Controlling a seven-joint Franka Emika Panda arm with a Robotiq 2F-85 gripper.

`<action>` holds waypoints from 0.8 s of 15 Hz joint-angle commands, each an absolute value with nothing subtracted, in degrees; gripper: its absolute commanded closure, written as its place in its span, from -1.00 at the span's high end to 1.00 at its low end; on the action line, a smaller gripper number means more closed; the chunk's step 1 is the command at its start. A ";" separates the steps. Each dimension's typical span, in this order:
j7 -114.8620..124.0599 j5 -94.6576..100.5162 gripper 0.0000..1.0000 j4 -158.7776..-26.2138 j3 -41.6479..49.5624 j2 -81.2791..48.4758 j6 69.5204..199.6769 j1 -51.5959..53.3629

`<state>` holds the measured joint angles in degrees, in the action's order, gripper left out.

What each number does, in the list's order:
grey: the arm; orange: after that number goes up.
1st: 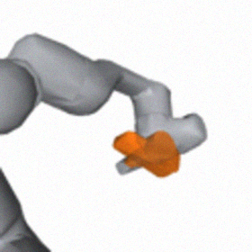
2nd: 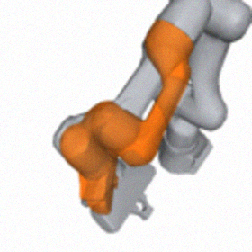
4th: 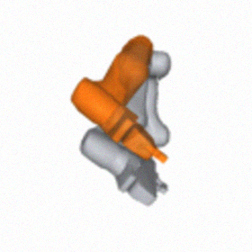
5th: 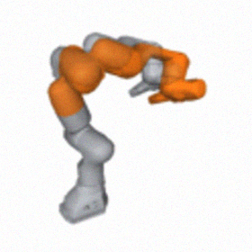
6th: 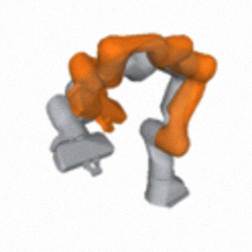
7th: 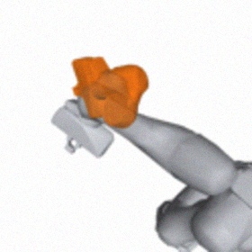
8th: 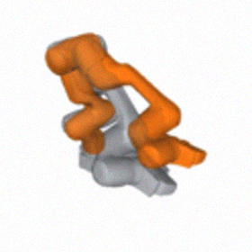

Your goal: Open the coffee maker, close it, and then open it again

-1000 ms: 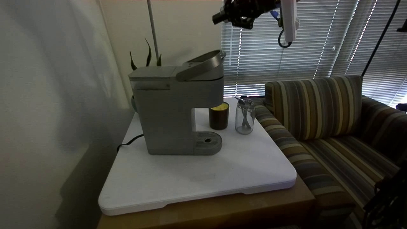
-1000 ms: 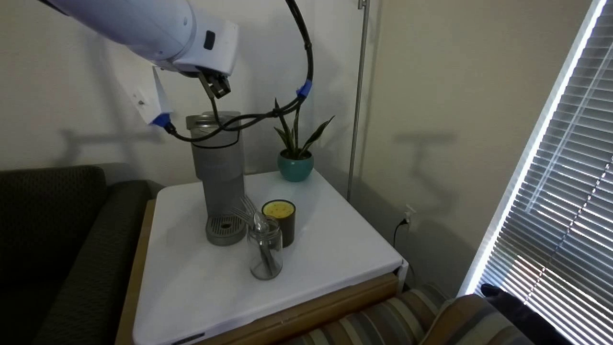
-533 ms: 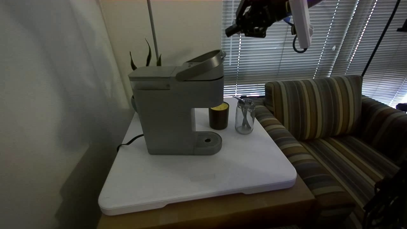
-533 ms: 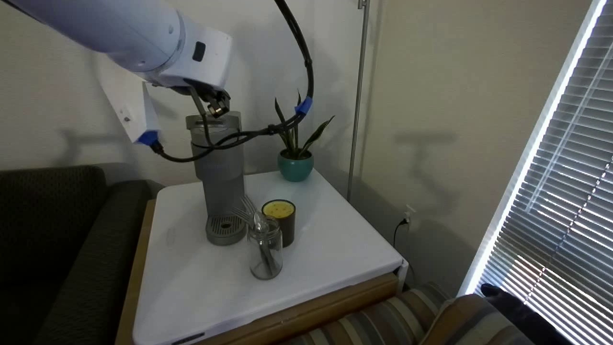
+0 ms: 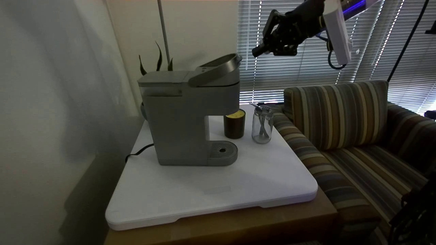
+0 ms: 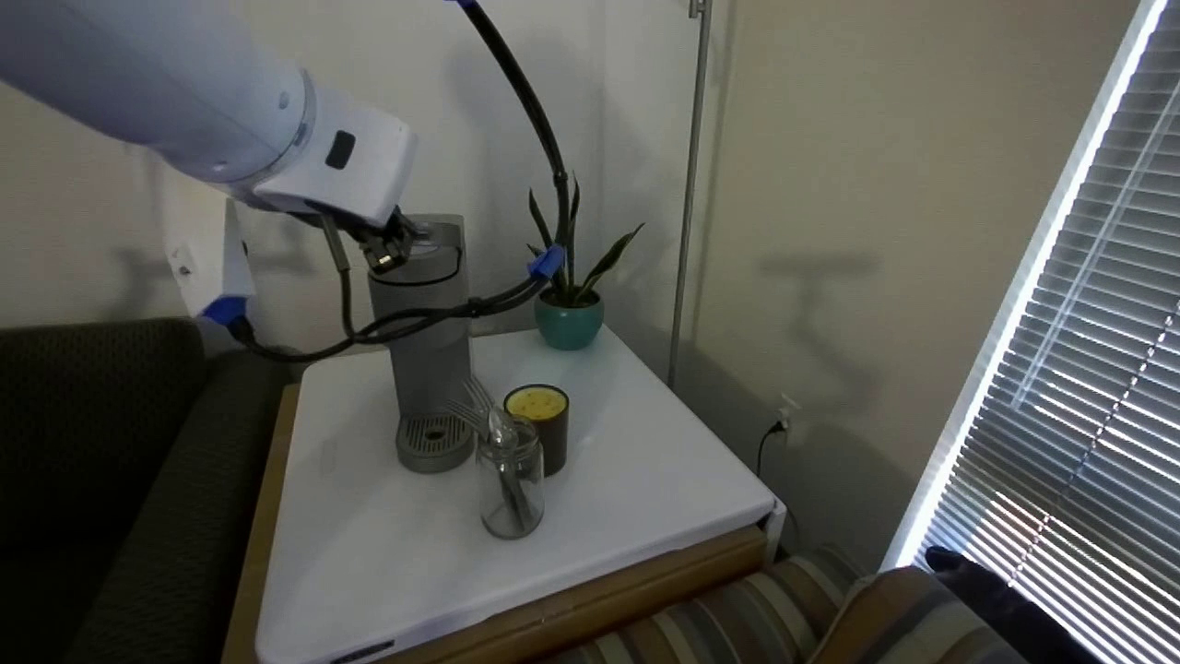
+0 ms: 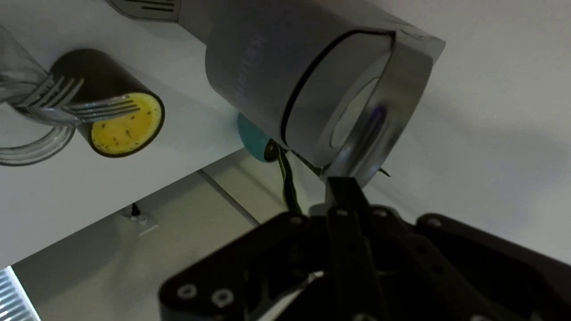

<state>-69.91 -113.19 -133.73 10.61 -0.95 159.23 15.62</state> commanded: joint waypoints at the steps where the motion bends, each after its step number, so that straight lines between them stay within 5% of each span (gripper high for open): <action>1: -67.70 -112.15 -1.00 -134.08 10.21 -2.24 157.04 16.26; 12: -63.71 -106.77 -1.00 -132.03 10.42 -5.55 154.37 18.04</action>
<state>-64.35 -107.78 -133.17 10.21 -4.39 155.12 18.32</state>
